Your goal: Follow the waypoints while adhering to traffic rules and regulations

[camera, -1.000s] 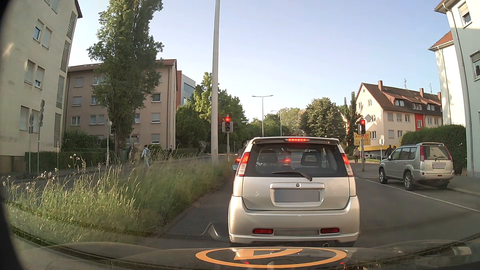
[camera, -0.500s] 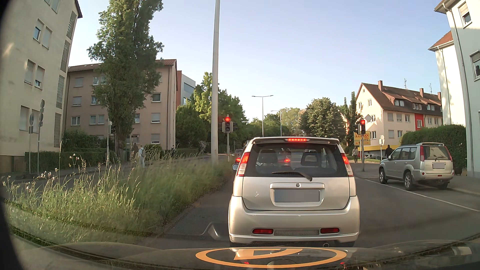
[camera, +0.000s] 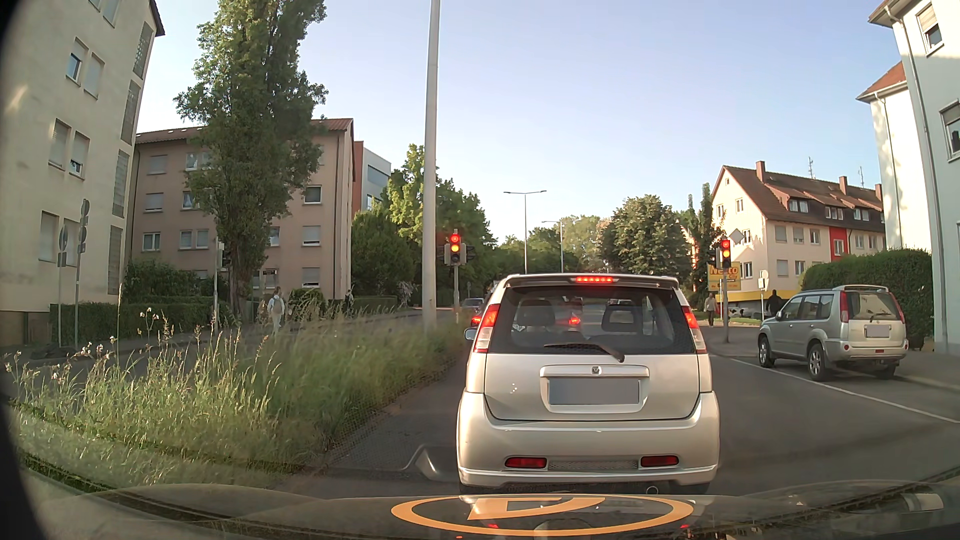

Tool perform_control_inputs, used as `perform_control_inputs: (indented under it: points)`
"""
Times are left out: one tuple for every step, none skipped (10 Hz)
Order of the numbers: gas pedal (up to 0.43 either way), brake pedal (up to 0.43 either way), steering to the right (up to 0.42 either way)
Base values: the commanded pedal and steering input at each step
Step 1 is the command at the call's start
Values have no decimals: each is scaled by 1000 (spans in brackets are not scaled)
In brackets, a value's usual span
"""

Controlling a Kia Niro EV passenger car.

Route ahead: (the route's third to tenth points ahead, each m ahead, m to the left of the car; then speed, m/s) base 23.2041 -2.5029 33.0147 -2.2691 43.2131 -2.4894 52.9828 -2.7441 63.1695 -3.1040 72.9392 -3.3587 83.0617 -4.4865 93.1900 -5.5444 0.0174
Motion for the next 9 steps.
perform_control_inputs:
  points:
    - [0, 207, 1]
    - [0, 207, 1]
    - [0, 201, 1]
    - [0, 207, 1]
    - [0, 201, 1]
    - [0, 201, 1]
    - [0, 201, 1]
    - [0, 201, 1]
    - [0, 207, 1]
